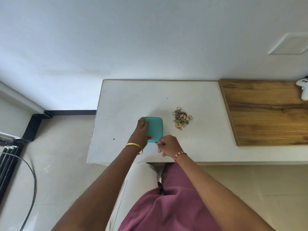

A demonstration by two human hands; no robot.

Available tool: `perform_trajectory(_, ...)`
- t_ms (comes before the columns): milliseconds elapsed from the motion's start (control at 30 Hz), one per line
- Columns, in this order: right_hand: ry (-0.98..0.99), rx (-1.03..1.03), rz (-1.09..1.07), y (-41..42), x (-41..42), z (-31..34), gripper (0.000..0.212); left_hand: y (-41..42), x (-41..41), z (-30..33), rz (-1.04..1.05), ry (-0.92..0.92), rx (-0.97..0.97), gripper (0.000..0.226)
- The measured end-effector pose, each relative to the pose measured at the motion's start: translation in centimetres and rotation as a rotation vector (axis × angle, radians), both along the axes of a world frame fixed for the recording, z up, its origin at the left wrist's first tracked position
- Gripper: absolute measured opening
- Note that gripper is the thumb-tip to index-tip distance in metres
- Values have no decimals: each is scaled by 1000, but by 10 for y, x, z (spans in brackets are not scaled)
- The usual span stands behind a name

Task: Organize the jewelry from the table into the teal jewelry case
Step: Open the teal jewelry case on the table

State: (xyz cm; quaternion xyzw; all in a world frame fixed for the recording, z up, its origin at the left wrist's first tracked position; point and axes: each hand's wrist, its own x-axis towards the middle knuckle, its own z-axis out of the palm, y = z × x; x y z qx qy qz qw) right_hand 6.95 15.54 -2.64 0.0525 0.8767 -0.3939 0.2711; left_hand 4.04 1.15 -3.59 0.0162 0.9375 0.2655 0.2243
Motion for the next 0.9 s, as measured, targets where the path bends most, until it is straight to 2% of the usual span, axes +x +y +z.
perform_trajectory(67, 64, -23, -86, 3, -1, 3, 21, -4, 1, 2, 52, 31, 77, 60)
perform_trajectory(167, 330, 102, -135, 6, -14, 8, 18, -10, 7, 7, 285, 140, 226, 46)
perform_trajectory(233, 395, 110, -27, 3, -24, 15, 25, -11, 18, 10, 505, 206, 296, 38)
perform_trajectory(300, 357, 142, 155, -2, -32, 16, 36, -10, 32, 5, 708, 219, 385, 32)
perform_trajectory(367, 328, 236, 284, -8, -36, 12, 37, -7, 44, -6, 910, 124, 492, 27)
perform_trajectory(467, 308, 282, 308, -10, -37, 9, 39, 5, 52, -18, 1129, -204, 719, 26)
perform_trajectory(533, 301, 292, 331, -9, -36, 11, 43, 17, 54, -20, 1138, -405, 830, 23)
perform_trajectory(600, 292, 295, 354, -8, -36, 12, 45, 29, 51, -16, 1115, -505, 899, 16)
perform_trajectory(800, 270, 287, 376, -4, -38, 13, 45, 46, 38, -24, 1099, -575, 859, 4)
perform_trajectory(900, 268, 296, 386, -4, -38, 13, 44, 46, 38, -33, 1062, -549, 793, 23)
